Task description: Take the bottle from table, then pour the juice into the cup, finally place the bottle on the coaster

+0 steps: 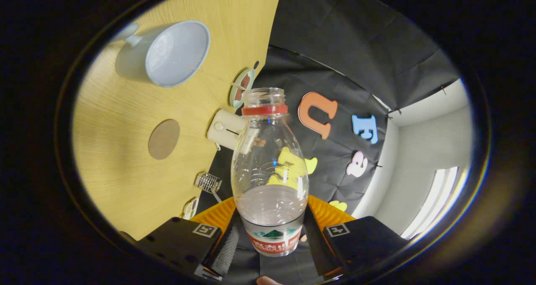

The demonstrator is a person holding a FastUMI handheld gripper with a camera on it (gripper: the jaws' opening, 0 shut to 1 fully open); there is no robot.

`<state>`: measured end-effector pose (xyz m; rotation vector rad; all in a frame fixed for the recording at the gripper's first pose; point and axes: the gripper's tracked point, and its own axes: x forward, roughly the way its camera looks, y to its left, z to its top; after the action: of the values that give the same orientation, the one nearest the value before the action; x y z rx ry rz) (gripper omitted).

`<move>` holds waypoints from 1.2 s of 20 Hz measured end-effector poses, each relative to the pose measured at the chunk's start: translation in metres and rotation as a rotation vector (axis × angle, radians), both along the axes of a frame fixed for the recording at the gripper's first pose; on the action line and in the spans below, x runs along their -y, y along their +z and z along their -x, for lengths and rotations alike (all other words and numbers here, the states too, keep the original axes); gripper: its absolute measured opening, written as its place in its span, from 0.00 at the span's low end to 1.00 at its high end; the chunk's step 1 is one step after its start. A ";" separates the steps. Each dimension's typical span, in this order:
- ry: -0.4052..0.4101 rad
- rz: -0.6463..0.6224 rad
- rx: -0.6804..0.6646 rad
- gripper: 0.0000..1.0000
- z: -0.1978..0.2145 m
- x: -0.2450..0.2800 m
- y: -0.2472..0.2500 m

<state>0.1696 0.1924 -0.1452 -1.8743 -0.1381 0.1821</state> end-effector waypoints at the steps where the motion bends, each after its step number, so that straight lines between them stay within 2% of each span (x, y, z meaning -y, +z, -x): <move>1: 0.002 0.002 0.001 0.79 0.001 0.000 0.000; 15: 0.004 -0.010 -0.006 0.79 0.001 -0.002 -0.004; 24: -0.018 -0.068 -0.031 0.79 0.002 0.003 -0.008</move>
<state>0.1681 0.1890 -0.1531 -1.8036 -0.1049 0.1921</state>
